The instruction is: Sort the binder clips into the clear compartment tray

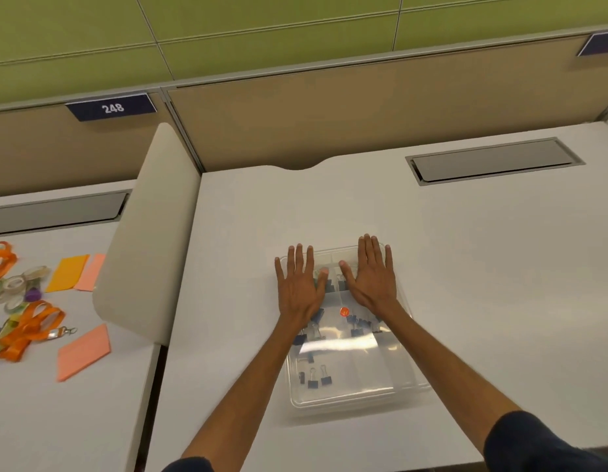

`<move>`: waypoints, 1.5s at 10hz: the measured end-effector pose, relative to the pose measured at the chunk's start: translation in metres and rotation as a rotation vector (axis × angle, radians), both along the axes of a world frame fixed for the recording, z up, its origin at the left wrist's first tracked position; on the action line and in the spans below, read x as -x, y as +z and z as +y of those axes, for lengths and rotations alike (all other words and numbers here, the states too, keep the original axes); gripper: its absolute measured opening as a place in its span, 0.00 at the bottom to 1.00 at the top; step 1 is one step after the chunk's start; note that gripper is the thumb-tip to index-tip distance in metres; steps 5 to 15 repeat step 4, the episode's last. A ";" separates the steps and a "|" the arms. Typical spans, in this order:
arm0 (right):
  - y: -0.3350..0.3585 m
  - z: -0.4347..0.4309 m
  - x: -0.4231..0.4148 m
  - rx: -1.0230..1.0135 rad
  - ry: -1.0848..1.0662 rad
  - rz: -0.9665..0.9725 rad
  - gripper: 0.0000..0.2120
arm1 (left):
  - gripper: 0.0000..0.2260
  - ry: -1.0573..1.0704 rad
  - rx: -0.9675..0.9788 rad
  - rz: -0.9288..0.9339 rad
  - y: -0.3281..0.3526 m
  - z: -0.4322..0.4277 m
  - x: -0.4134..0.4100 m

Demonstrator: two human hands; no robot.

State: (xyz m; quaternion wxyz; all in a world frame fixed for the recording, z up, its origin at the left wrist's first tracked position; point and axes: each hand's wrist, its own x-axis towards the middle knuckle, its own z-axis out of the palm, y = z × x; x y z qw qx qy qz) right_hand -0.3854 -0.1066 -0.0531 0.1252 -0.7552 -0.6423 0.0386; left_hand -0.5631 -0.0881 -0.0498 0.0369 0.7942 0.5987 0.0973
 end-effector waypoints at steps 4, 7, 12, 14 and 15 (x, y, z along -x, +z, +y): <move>0.019 0.009 0.005 -0.130 -0.045 0.116 0.30 | 0.32 0.039 -0.025 -0.089 0.020 0.009 -0.005; 0.019 0.009 0.005 -0.130 -0.045 0.116 0.30 | 0.32 0.039 -0.025 -0.089 0.020 0.009 -0.005; 0.019 0.009 0.005 -0.130 -0.045 0.116 0.30 | 0.32 0.039 -0.025 -0.089 0.020 0.009 -0.005; 0.019 0.009 0.005 -0.130 -0.045 0.116 0.30 | 0.32 0.039 -0.025 -0.089 0.020 0.009 -0.005; 0.019 0.009 0.005 -0.130 -0.045 0.116 0.30 | 0.32 0.039 -0.025 -0.089 0.020 0.009 -0.005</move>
